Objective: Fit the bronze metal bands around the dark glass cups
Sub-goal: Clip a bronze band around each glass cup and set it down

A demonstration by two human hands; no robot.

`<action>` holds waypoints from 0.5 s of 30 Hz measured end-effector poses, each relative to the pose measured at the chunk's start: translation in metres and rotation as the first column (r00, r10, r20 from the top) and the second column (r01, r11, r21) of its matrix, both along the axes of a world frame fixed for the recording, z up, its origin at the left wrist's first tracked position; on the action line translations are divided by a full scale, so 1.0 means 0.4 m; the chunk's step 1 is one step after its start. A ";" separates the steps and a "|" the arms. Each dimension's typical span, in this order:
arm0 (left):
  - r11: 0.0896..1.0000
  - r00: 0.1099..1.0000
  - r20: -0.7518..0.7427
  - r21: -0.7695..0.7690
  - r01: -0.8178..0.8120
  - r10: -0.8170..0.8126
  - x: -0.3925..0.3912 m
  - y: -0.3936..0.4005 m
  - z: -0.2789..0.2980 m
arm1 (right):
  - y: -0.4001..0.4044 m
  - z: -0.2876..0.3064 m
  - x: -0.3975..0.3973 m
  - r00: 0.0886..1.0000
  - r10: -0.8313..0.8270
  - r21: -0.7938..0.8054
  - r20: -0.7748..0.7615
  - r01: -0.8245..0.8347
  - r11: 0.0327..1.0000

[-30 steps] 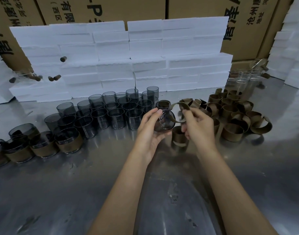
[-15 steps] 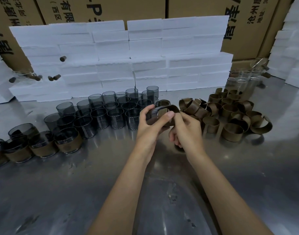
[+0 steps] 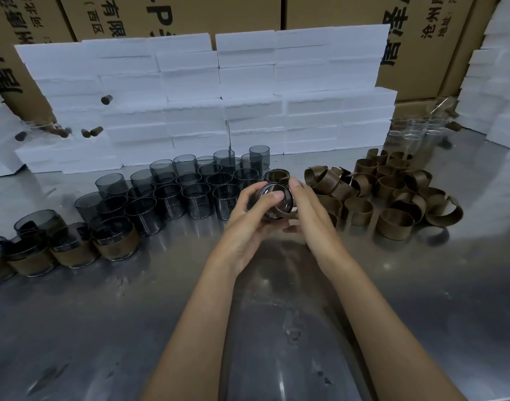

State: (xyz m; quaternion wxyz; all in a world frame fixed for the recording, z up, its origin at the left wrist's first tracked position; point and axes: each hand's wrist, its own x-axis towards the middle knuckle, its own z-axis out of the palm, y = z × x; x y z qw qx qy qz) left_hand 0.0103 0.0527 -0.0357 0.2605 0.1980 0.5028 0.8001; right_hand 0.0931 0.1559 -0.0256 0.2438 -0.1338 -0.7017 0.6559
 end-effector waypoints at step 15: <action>0.977 0.988 -0.143 -0.209 0.031 -0.061 0.024 0.006 -0.004 | 0.032 -0.013 -0.022 0.999 -0.050 -0.297 0.015 0.052 0.953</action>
